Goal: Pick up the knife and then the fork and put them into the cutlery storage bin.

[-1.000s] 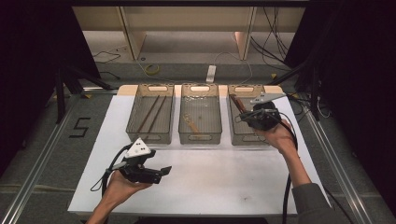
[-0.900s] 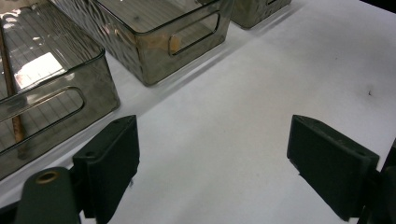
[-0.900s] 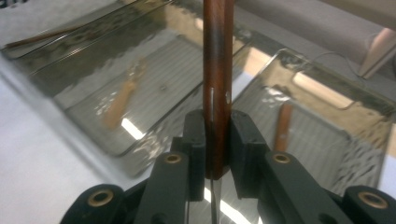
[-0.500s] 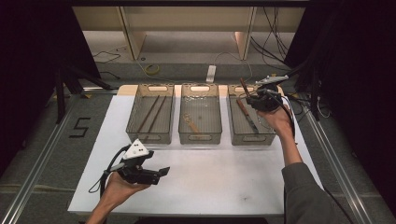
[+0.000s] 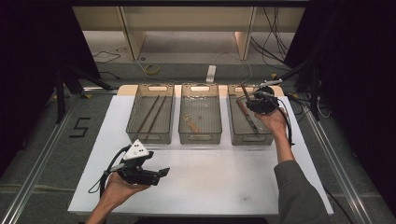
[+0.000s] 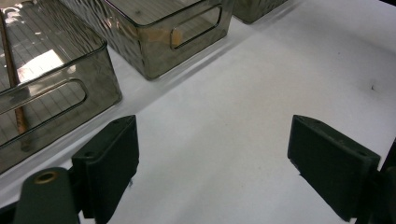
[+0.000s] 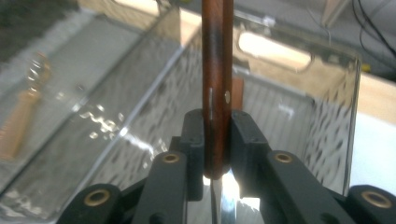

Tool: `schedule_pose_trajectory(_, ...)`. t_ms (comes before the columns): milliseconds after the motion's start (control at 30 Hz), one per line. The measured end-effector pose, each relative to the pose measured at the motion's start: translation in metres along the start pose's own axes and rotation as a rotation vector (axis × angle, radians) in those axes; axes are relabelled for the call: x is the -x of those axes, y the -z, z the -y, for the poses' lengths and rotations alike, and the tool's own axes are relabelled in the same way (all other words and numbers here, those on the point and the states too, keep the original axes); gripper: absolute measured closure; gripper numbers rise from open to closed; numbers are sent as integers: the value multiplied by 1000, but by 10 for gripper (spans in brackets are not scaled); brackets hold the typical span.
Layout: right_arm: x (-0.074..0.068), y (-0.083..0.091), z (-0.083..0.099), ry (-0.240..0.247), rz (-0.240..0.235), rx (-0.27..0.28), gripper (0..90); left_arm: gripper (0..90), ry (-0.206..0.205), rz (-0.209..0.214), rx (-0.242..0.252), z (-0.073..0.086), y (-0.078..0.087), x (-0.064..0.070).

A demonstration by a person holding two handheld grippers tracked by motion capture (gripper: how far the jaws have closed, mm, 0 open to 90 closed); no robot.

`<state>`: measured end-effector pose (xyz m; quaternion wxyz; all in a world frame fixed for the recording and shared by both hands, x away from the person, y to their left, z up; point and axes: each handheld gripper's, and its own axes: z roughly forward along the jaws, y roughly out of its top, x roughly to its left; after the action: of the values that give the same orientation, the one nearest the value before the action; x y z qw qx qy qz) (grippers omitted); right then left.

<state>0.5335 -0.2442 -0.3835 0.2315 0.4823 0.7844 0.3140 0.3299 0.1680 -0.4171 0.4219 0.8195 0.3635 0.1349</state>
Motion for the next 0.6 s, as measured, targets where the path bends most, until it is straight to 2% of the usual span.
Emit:
schedule_pose_trajectory(33, 0, -3, 1, -5, -1, -21, 704, 162, 0, 0, -2, 0, 0, 0)
schedule_pose_trajectory(67, 0, -5, 3, -8, -1, -41, 609, 162, 0, 0, -4, 0, 0, 0)
schedule_pose_trajectory(100, 0, -7, 3, -9, 15, -58, 543, 162, 1, -1, -2, 0, 1, -1)
schedule_pose_trajectory(167, 0, -7, 5, -13, 7, -64, 477, 162, 6, -2, 1, 0, 1, -1)
schedule_pose_trajectory(367, -2, 7, 4, -5, -24, -18, 402, 162, 12, -3, 3, 0, 2, -2)
schedule_pose_trajectory(533, -18, 24, 7, 20, -76, 39, 370, 161, 19, -2, 5, 0, 3, -4)
schedule_pose_trajectory(600, -27, 31, 12, 30, -118, 58, 348, 161, 27, -4, 13, 1, 4, -4)
